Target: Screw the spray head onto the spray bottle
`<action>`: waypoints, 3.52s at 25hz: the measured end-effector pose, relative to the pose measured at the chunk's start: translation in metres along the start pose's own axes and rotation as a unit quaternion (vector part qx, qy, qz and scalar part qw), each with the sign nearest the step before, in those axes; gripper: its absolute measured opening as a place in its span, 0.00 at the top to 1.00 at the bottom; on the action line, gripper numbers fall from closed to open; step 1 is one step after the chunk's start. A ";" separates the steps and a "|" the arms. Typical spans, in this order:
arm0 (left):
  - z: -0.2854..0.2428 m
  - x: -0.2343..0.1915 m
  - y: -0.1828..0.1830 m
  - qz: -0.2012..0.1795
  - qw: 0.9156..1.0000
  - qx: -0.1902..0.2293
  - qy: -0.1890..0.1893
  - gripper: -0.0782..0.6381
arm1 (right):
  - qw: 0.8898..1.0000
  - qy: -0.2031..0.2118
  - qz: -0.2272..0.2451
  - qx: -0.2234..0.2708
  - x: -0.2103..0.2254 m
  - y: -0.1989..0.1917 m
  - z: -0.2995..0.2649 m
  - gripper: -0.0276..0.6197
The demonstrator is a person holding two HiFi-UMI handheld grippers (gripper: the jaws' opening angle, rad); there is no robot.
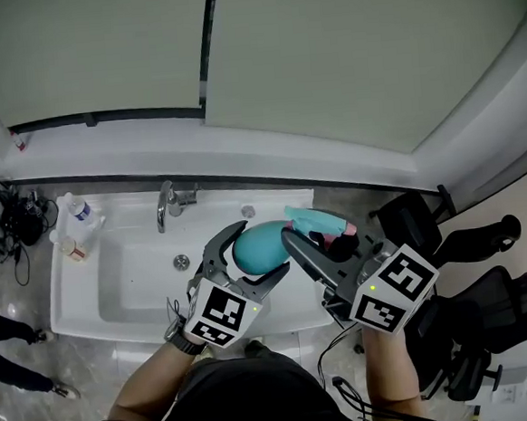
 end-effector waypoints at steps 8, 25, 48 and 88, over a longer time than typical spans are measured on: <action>-0.023 0.003 -0.019 0.061 0.998 0.010 -0.029 0.30 | 0.989 -0.137 -0.049 -0.007 0.009 -0.017 -0.011 0.74; 0.028 0.024 0.028 0.080 0.911 0.092 -0.394 0.30 | 0.956 0.256 -0.005 0.143 0.017 0.016 0.104 0.59; 0.022 0.024 0.004 0.116 0.933 0.035 -0.339 0.30 | 0.979 0.196 0.041 0.042 -0.026 0.007 0.015 0.73; 0.060 0.092 0.003 0.172 0.685 0.061 -0.706 0.30 | 0.820 0.548 0.113 0.119 -0.072 -0.001 0.027 0.43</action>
Point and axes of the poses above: the fingertips, and each gripper's own axes: z backward along the fingers, x to its right, y out of its top, the point moved 7 cm from there along z, backward along the fingers, and after that the axes turned 1 degree about -x, right-handed, at the moved point
